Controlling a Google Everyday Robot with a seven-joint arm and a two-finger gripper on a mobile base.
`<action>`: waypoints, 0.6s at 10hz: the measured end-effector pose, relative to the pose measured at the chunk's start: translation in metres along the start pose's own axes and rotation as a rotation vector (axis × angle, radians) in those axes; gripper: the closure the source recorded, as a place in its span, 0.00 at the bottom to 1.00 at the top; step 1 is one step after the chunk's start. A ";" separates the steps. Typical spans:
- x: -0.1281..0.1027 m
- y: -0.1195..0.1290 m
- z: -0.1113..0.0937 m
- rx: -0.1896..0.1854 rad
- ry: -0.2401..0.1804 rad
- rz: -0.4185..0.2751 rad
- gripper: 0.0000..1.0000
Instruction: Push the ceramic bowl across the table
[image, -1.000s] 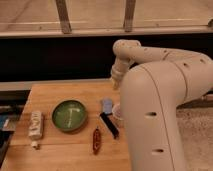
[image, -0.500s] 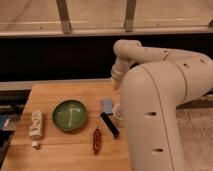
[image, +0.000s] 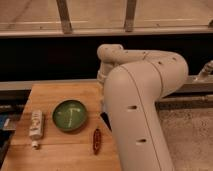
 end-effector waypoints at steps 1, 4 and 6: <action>-0.004 0.011 0.007 -0.011 0.007 -0.029 1.00; -0.011 0.032 0.041 -0.062 0.050 -0.099 1.00; -0.008 0.032 0.057 -0.087 0.082 -0.094 1.00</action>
